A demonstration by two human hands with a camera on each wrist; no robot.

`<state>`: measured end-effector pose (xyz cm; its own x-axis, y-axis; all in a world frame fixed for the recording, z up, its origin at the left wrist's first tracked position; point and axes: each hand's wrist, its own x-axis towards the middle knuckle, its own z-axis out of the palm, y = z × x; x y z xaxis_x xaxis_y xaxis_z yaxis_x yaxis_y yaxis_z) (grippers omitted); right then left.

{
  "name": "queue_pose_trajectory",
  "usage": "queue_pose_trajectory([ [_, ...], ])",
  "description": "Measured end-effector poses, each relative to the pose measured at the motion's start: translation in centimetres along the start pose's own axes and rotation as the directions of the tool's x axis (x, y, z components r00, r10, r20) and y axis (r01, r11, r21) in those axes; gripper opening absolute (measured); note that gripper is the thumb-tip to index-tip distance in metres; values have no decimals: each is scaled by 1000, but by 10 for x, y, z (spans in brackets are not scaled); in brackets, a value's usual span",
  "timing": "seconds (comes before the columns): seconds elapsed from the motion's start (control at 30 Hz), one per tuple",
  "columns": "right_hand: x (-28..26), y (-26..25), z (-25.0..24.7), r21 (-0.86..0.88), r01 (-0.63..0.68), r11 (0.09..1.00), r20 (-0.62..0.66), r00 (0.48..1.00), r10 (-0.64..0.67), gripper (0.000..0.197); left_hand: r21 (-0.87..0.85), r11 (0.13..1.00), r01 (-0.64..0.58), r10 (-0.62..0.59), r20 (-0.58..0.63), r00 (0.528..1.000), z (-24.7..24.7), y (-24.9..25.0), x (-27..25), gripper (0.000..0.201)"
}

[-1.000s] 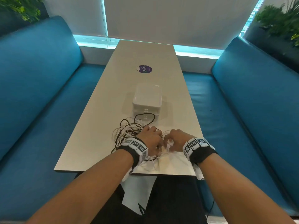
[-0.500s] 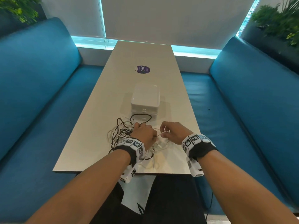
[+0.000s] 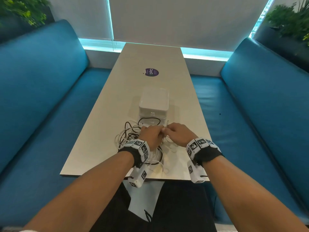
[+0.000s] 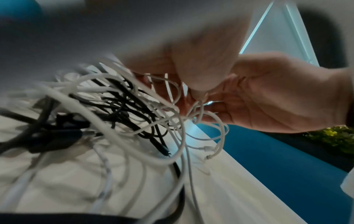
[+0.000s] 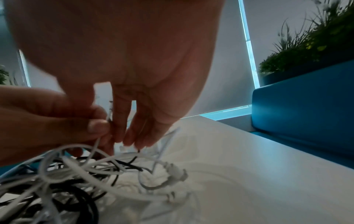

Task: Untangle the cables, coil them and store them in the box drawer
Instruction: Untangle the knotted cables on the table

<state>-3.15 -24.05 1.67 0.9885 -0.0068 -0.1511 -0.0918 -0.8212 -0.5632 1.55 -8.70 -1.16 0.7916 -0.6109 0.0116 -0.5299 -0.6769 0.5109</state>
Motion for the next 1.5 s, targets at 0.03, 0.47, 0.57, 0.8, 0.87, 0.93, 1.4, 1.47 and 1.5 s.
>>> queue_pose_trajectory([
  [0.03, 3, 0, 2, -15, 9, 1000, 5, 1000, -9, 39, -2, 1000, 2, -2, -6, 1000, 1, -1, 0, 17],
  [0.47, 10, -5, 12, 66, 123, 990, -137, 984, -113, 20, 107, 994, 27, -28, 3, 1000, 6, -2, -7, 36],
  [0.57, 13, -2, 3, 63, 89, 994, -192, 978, -75, 22, 172, 985, 9, -20, 65, 998, -1, -4, -3, 18],
  [0.8, 7, 13, 4, -58, 6, 998, -222, 975, -18, 23, 406, 909, -95, -3, 235, 972, 3, -7, -3, 23],
  [0.87, 8, 14, 0, -94, -15, 995, -263, 965, -11, 24, 402, 909, -111, 18, 229, 973, 6, -8, -6, 24],
  [0.93, 11, 17, -8, -157, -75, 985, -288, 957, 27, 24, 381, 916, -124, 49, 201, 978, 6, -11, -7, 29],
  [1.4, 7, -34, 2, 113, 16, 994, -143, 990, 0, 24, 535, 798, -278, 224, 164, 961, 10, -9, 0, 32],
  [1.47, 6, -40, 3, 123, 35, 992, -112, 993, -21, 26, 507, 811, -293, 223, 195, 955, 13, -8, 0, 32],
  [1.5, 5, -42, 3, 127, 37, 991, -103, 994, -24, 27, 489, 822, -291, 214, 208, 954, 13, -9, -1, 29],
])
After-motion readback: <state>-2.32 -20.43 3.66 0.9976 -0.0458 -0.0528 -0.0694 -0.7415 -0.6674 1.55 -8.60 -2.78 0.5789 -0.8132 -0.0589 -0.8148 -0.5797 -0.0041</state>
